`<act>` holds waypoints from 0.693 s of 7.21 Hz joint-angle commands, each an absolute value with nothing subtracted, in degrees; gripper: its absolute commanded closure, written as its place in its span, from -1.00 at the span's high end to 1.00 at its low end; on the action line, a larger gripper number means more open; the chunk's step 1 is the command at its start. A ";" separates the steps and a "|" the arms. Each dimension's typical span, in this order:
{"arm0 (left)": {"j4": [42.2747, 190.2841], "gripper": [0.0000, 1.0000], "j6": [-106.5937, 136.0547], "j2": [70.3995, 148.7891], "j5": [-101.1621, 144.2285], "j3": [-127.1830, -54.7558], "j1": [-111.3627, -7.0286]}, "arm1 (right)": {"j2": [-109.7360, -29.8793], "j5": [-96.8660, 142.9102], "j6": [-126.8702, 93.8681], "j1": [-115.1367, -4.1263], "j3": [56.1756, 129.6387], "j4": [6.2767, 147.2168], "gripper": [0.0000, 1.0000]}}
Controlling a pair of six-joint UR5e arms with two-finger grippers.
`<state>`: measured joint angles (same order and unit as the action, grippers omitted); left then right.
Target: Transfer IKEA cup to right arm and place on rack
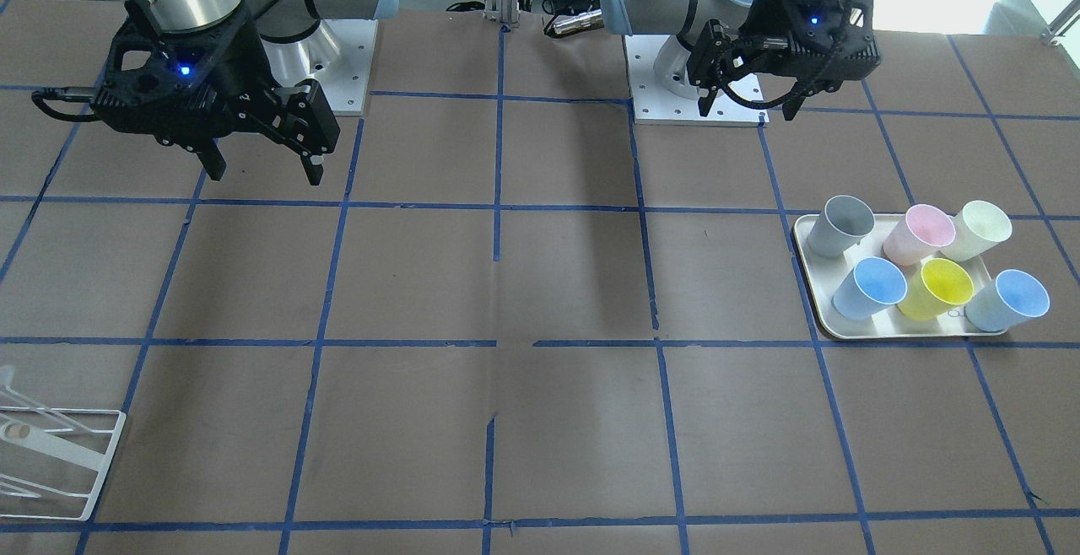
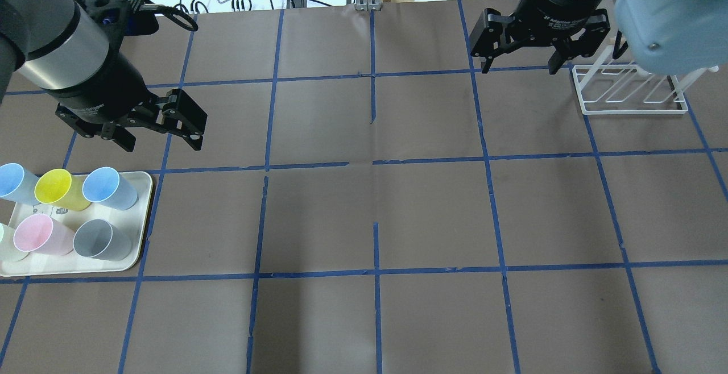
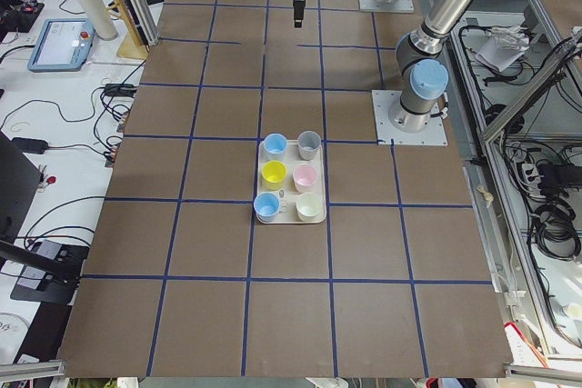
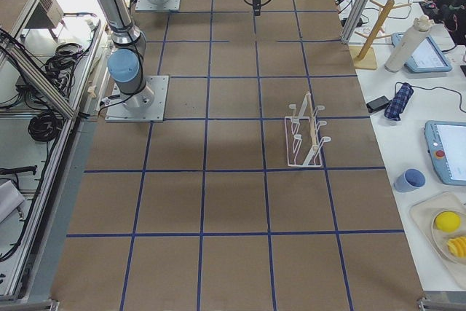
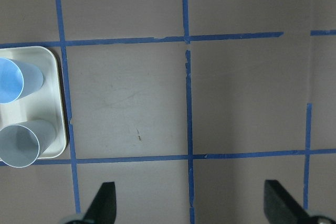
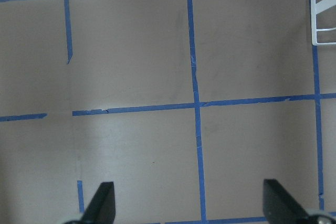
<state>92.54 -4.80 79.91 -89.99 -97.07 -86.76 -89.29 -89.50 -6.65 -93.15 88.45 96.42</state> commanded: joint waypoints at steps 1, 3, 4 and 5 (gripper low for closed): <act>92.46 1.00 -4.83 79.89 -90.09 -97.29 -86.75 | -89.21 -89.47 -6.59 -92.73 88.51 96.42 1.00; 92.37 1.00 -7.53 80.24 -91.31 -98.08 -84.22 | -89.30 -89.56 -6.68 -92.90 88.42 96.33 1.00; 91.59 1.00 -9.21 80.94 -90.97 -98.17 -80.72 | -89.21 -89.47 -6.59 -92.99 88.50 96.33 1.00; 90.80 1.00 -12.01 81.21 -91.14 -98.26 -77.03 | -89.21 -89.56 -6.59 -92.73 88.51 96.33 1.00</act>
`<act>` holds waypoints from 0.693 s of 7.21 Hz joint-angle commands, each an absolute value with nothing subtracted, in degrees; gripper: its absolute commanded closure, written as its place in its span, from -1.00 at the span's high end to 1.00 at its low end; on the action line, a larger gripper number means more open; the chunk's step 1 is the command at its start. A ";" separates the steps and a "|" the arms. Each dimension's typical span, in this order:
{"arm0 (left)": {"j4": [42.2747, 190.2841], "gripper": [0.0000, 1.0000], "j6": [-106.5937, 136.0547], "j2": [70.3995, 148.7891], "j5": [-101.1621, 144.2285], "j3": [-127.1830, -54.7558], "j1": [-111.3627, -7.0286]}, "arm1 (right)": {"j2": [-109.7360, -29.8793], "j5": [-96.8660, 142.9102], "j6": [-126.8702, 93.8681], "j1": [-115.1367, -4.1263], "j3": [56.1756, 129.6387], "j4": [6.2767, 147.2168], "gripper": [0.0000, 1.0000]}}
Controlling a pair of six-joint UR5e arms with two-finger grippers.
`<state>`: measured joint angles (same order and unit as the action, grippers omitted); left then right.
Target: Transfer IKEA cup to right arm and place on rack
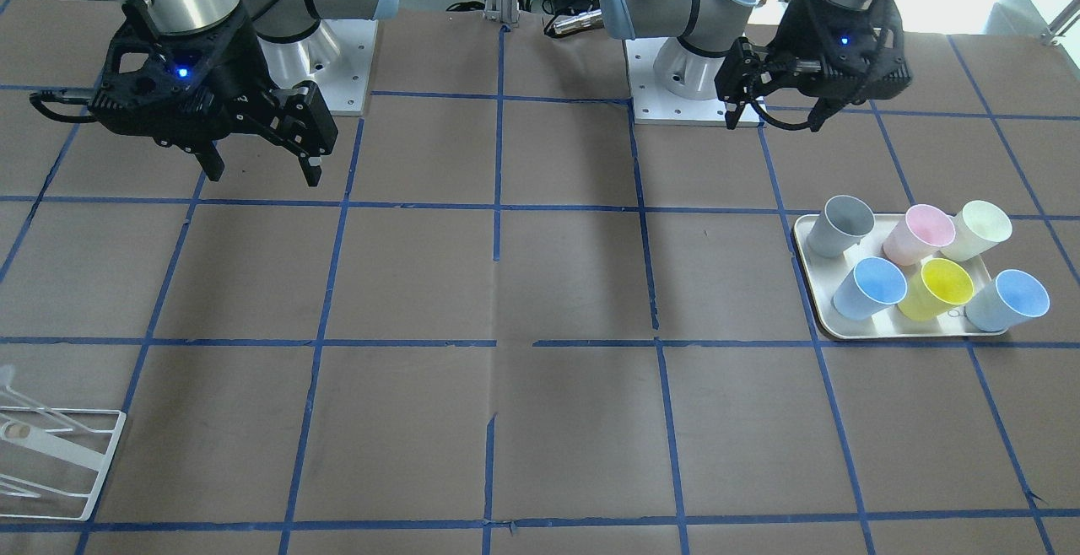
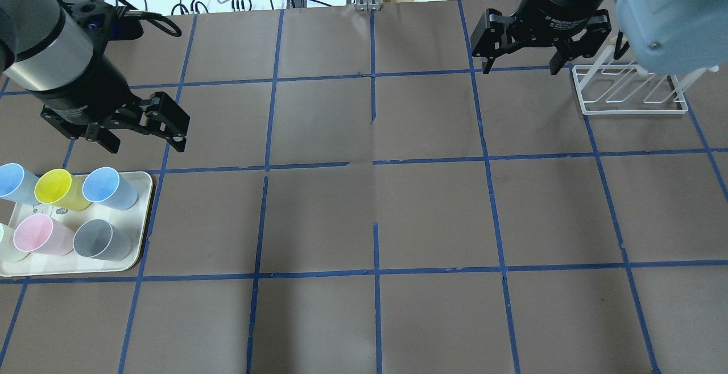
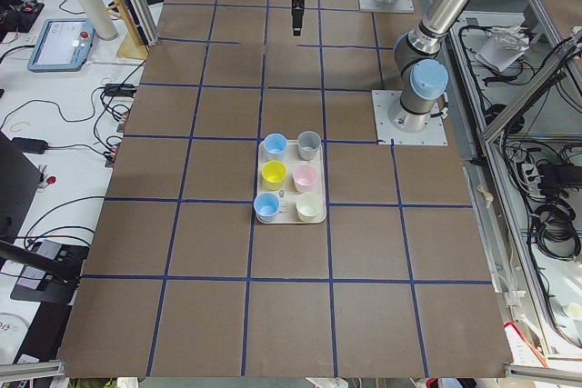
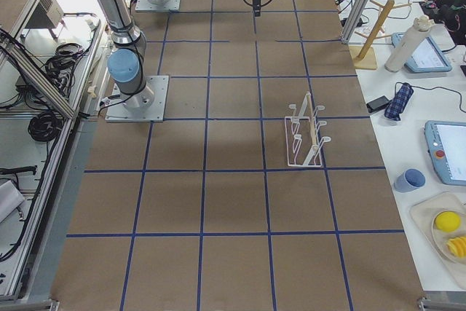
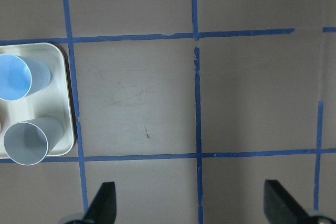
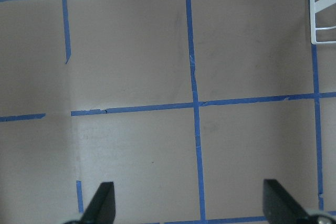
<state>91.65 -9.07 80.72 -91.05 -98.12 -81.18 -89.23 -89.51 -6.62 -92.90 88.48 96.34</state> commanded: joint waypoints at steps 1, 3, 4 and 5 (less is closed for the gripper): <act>90.79 1.00 -18.74 81.56 -91.06 -98.44 -74.03 | -89.21 -89.56 -6.68 -92.72 88.51 96.33 1.00; 88.52 1.00 -34.13 83.57 -90.71 -99.92 -66.13 | -89.21 -89.56 -6.59 -92.72 88.51 96.33 1.00; 83.55 1.00 -42.37 85.24 -90.88 -101.15 -63.05 | -89.21 -89.56 -6.59 -92.72 88.51 96.33 1.00; 78.80 1.00 -48.72 87.26 -90.97 -102.03 -60.76 | -89.21 -89.56 -6.59 -92.64 88.51 96.33 1.00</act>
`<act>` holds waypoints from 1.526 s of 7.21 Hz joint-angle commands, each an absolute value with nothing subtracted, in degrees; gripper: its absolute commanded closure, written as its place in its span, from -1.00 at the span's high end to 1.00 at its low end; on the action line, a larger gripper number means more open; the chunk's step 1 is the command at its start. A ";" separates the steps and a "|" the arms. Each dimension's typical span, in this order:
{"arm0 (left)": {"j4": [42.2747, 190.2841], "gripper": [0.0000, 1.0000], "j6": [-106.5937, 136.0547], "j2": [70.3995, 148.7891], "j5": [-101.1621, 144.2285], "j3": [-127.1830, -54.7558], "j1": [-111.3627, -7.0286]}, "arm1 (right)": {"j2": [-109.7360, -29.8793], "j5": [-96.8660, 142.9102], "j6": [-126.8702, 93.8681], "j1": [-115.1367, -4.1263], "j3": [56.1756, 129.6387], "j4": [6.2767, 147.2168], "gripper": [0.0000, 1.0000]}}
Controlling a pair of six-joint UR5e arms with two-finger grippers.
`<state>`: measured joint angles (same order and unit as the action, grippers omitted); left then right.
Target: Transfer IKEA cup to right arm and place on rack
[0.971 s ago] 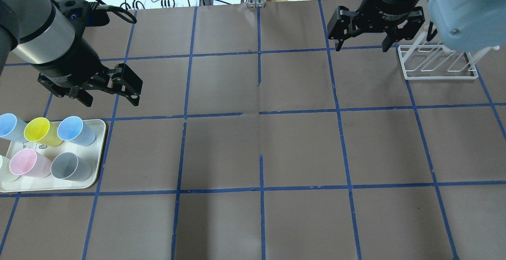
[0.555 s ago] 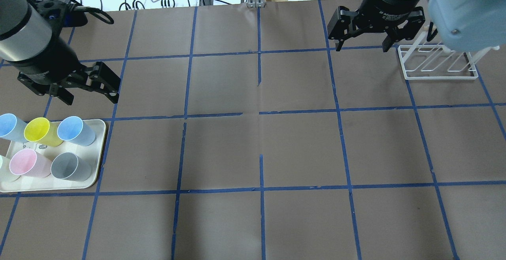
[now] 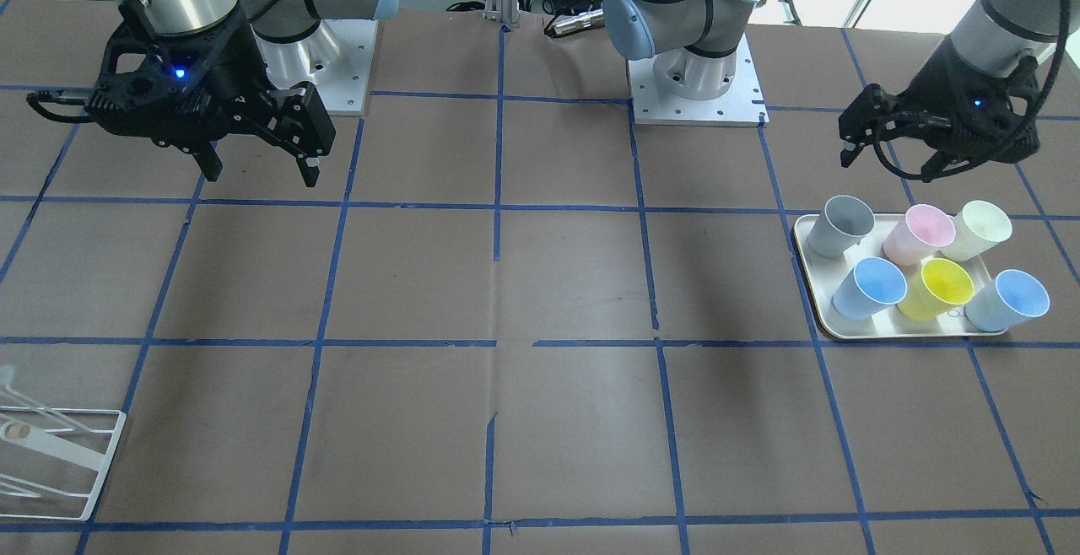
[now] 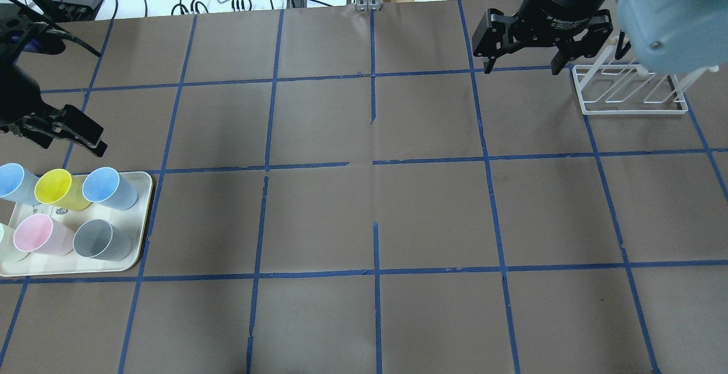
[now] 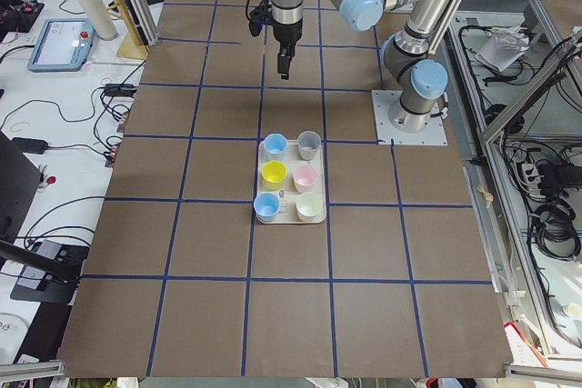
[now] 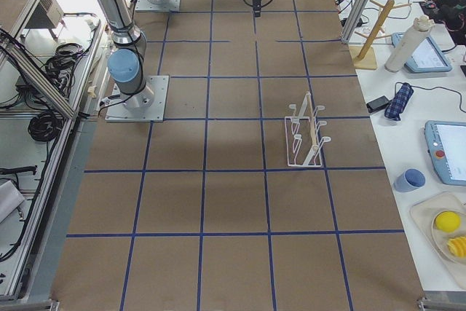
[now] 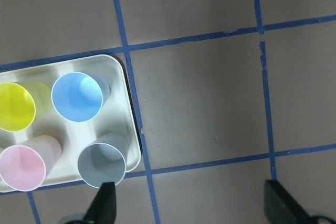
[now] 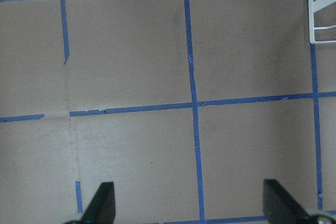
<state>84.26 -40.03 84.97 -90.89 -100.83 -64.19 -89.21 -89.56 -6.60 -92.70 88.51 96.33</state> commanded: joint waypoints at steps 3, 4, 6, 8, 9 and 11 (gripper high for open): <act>72.04 1.00 -56.41 93.58 -90.70 -103.01 -57.22 | -89.21 -89.65 -6.68 -92.64 88.51 96.33 1.00; 70.94 0.90 -58.17 95.69 -90.79 -103.01 -57.13 | -89.21 -89.56 -6.68 -92.72 88.51 96.33 1.00; 68.92 0.63 -62.04 99.65 -90.88 -102.92 -57.04 | -89.21 -89.56 -6.59 -92.72 88.51 96.33 1.00; 65.14 0.52 -64.32 103.34 -91.23 -102.92 -56.43 | -89.21 -89.56 -6.59 -92.72 88.51 96.33 1.00; 65.04 0.52 -65.55 105.01 -91.14 -102.83 -55.64 | -89.21 -89.56 -6.59 -92.72 88.51 96.33 1.00; 65.04 0.52 -65.57 106.78 -91.23 -102.83 -55.55 | -89.21 -89.65 -6.59 -92.64 88.51 96.33 1.00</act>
<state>65.13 -65.33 105.52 -91.20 -102.85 -55.69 -89.21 -89.58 -6.59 -92.71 88.51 96.33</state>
